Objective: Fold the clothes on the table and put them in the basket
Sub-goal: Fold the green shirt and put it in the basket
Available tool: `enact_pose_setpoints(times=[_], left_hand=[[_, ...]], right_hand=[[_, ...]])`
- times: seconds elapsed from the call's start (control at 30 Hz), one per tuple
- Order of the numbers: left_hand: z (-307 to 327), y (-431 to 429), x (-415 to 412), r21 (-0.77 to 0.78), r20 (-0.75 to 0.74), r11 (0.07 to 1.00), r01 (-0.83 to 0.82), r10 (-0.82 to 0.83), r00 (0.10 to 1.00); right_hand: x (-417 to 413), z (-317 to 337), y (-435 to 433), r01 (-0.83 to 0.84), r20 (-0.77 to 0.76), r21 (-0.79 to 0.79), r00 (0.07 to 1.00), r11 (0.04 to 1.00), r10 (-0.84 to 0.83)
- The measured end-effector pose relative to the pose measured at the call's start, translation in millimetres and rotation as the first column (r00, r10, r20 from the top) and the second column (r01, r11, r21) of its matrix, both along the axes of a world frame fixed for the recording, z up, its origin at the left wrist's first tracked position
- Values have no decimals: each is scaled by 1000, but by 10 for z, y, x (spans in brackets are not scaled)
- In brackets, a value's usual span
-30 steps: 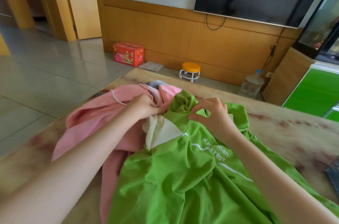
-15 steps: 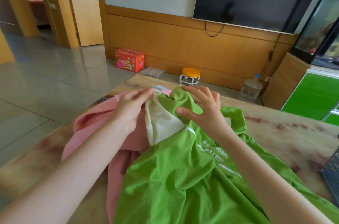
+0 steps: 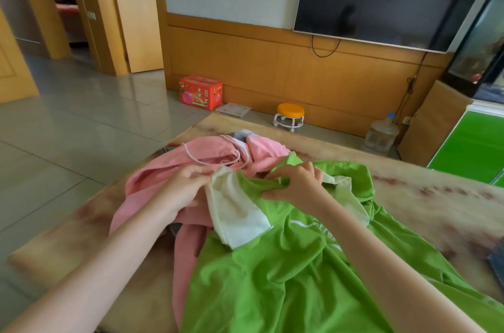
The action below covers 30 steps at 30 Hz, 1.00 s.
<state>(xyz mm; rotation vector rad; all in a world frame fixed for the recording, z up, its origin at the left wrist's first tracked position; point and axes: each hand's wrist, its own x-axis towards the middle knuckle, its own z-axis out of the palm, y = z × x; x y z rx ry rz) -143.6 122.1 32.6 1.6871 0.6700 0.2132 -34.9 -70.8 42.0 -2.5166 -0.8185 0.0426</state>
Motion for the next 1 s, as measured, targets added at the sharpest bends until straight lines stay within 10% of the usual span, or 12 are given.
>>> enact_pose_setpoints(times=[0.27,0.5,0.73,0.9,1.0], left_hand=[[202,-88,193,496,-110,855,152,-112,988],[135,-143,428,619,-357,650,440,-266,895],[-107,25,248,631,-260,671,389,-290,921],[-98,23,27,136,199,981,141,-167,966],[-2,-29,-19,-422,368,898,122,47,929]], right_hand=[[-177,-154,182,-98,63,187,994,977,88],[-319,-304,12,-162,278,308,958,938,74],[-440,-404,-191,-202,190,203,968,958,163],[-452,-353,-229,-164,98,252,985,954,144],[-444,-292,-231,-108,82,298,993,949,87]])
